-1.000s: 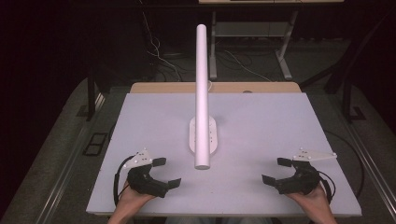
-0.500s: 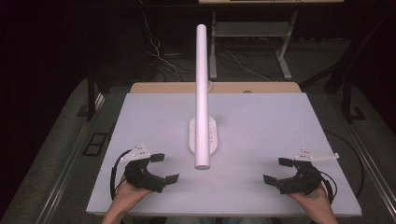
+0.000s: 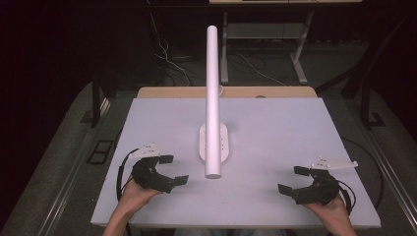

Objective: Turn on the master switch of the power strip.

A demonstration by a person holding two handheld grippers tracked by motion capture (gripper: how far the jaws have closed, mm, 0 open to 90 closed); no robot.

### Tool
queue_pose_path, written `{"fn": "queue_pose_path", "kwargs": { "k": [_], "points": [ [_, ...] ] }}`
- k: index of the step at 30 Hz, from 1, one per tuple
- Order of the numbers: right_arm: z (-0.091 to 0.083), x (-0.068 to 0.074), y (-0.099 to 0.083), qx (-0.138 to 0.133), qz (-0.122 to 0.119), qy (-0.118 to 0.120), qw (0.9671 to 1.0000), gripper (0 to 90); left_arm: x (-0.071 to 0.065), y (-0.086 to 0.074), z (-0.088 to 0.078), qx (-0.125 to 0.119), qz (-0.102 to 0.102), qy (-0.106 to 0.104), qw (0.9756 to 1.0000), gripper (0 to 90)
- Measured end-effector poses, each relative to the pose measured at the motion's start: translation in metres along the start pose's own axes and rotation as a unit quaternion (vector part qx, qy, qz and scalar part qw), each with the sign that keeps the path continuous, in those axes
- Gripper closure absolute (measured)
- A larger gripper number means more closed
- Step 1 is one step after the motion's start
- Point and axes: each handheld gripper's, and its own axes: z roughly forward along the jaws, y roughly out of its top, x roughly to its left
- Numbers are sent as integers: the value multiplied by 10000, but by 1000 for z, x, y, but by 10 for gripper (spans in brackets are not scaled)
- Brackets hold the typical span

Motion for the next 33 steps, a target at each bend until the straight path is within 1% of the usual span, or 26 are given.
{"fn": "queue_pose_path", "kwargs": {
  "k": [2, 6, 7, 12, 23, 24, 26, 33],
  "points": [
    [0, 0, 0, 4, -9, -6, 10000, 2, 1, 4, 1, 14, 19, 6, 10000, 2],
    [0, 0, 0, 9, -40, -7, 10000, 2, 3, 8, 1, -2, 29, -2, 10000, 4],
    [0, 0, 0, 9, -40, -7, 10000, 2, 3, 10, 2, -16, 21, 25, 10000, 4],
    [1, 0, 0, 9, -49, -9, 10000, 2, 8, 19, 3, 81, 45, 16, 10000, 6],
    [0, -1, -1, -1, -41, -5, 10000, 2, 13, 33, 5, 114, 83, 82, 9999, 19],
    [0, -1, -1, -5, -48, -9, 10000, 2, 14, 36, 5, 157, 85, 46, 9998, 20],
    [0, -2, -1, -7, -48, -10, 10000, 2, 16, 40, 6, 178, 70, 75, 9998, 20],
    [0, -2, -1, -3, -35, -9, 10000, 2, 20, 48, 11, 298, 117, 59, 9995, 20]
  ]
}}
